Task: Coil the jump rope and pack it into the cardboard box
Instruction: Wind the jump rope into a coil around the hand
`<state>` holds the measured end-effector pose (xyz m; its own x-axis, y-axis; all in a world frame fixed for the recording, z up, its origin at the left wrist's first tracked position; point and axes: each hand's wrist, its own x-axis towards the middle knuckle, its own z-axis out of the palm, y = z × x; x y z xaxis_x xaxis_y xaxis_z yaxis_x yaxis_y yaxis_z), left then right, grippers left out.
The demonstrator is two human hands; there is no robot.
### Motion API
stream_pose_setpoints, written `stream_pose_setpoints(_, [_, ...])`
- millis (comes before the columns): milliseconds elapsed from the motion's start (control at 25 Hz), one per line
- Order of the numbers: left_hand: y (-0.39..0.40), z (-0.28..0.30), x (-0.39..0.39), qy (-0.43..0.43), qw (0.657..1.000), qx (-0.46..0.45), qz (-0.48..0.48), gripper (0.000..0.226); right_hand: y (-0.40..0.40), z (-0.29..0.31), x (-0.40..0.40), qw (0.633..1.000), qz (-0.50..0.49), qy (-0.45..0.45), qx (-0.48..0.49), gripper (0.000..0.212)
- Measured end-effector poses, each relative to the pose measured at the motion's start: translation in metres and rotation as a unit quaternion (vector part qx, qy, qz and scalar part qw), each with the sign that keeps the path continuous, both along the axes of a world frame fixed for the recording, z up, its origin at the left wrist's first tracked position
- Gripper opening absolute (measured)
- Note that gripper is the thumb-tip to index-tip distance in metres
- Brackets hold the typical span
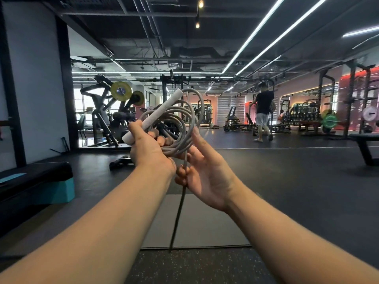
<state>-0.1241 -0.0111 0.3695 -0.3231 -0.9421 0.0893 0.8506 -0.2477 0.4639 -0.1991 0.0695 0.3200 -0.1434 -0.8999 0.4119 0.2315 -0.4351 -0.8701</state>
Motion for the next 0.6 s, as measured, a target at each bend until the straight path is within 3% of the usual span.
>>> stream_pose_setpoints(80, [0.005,-0.005,-0.002,-0.045,0.998,0.006,0.041,0.032,-0.008,0.002,0.014,0.999,-0.041,0.001,-0.003,0.07])
stream_pose_setpoints(160, [0.01,-0.009,-0.003,-0.078,0.994,0.009,0.075,0.024,-0.015,0.004,0.026,0.987,-0.163,0.01,0.013,0.045])
stream_pose_setpoints(240, [0.01,-0.013,-0.003,-0.093,0.994,-0.004,0.049,0.024,-0.021,0.006,0.031,0.967,-0.252,-0.016,0.035,0.034])
stream_pose_setpoints(400, [-0.002,-0.027,0.002,-0.173,0.984,-0.03,-0.046,0.04,-0.023,0.016,0.027,0.954,-0.293,-0.068,-0.008,0.03])
stream_pose_setpoints(520, [-0.014,-0.04,0.015,-0.234,0.971,-0.012,-0.047,0.067,-0.02,0.021,0.008,0.944,-0.328,0.041,-0.002,0.033])
stream_pose_setpoints(600, [-0.023,-0.047,0.029,-0.303,0.948,-0.066,0.072,0.097,-0.017,0.025,-0.002,0.937,-0.326,0.124,0.019,0.035])
